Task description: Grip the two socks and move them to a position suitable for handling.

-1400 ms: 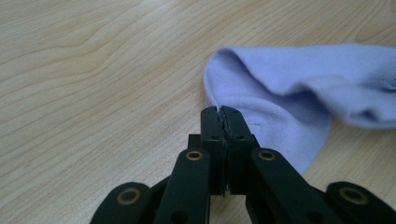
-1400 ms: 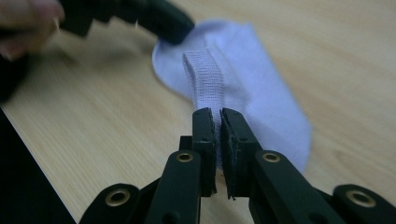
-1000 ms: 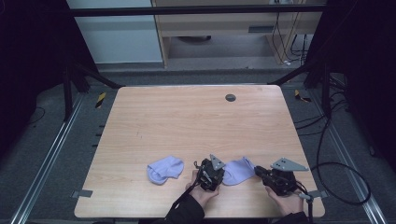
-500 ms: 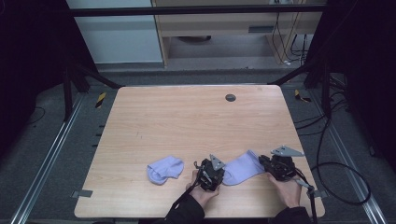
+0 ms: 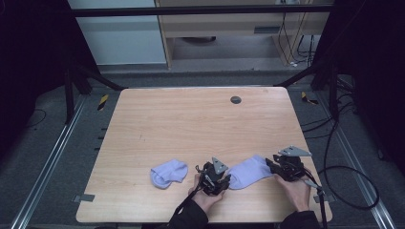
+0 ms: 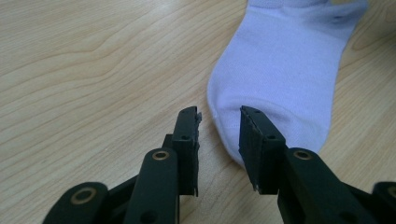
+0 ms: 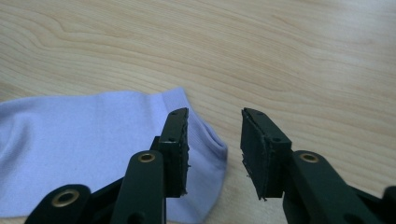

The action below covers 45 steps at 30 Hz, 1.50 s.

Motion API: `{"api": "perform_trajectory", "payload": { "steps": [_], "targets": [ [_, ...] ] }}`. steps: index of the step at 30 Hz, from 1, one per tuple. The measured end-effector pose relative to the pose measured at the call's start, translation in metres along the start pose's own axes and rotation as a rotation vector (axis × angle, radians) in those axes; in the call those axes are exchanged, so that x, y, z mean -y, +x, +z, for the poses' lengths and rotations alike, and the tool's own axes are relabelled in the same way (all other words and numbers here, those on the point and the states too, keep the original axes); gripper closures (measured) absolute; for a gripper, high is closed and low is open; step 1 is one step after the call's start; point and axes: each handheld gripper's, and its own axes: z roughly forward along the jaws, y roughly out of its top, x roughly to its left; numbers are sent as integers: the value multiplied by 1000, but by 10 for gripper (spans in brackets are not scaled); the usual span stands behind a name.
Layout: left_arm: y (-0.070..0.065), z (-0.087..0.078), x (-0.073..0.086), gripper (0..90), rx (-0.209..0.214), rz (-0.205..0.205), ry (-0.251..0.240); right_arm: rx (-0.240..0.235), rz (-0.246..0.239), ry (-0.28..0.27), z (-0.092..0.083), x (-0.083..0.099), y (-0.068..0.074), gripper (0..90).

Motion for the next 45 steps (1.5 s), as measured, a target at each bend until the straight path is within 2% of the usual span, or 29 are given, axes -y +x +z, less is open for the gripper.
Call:
{"api": "perform_trajectory", "payload": {
  "steps": [1, 2, 5, 10, 14, 16, 18, 22, 25, 30, 34, 35, 36, 38, 39, 40, 41, 43, 45],
  "targets": [
    [0, 0, 0, 677, 1, -1, 0, 2, 11, 5, -1, 1, -1, 618],
    [0, 0, 0, 687, 6, -7, 1, 7, 20, 42, 2, 4, -3, 627],
    [0, 1, 1, 713, 8, -11, 2, 3, 29, 72, 7, 9, -5, 644],
    [-1, 3, 1, 778, 12, -15, 15, -1, 35, 83, 12, 10, -8, 686],
    [-1, 5, 1, 852, 16, -15, 21, -22, 36, 101, 14, 10, -7, 778],
    [-1, 5, 1, 886, 18, -21, 20, -23, 24, 103, 14, 10, -6, 860],
    [0, 5, 0, 891, 20, -22, 17, -20, 25, 99, 11, 9, -5, 867],
    [3, 3, -5, 894, 16, -11, 6, -38, 59, 60, -1, 6, -5, 870],
    [5, 4, -11, 894, 5, -9, -5, -22, 48, 55, -11, 7, -4, 870],
    [8, 12, -17, 893, -2, -4, -2, -16, 63, 82, -21, 12, -3, 867],
    [10, 19, -16, 891, -11, 4, 14, -9, 60, 117, -18, 17, -2, 863],
    [10, 19, -16, 888, -12, 7, 14, -5, 56, 127, -18, 18, -1, 858],
    [10, 18, -16, 830, -12, 7, 7, 8, 45, 128, -17, 19, -1, 828],
    [11, 15, -17, 757, -2, 7, -4, 10, 49, 102, -19, 18, -1, 761],
    [12, 12, -17, 757, 0, 10, -12, 10, 49, 102, -19, 18, -1, 761],
    [12, 9, -18, 721, 0, 17, -25, 5, 56, 86, -20, 17, 0, 736],
    [14, 3, -20, 648, 18, 34, -31, -10, 53, 39, -23, 15, -1, 693],
    [15, 0, -22, 619, 21, 47, -35, -22, 68, 23, -25, 14, 0, 686],
    [20, -10, -25, 564, 14, 60, -58, -74, 83, -39, -28, 10, 1, 653]
  ]
}}
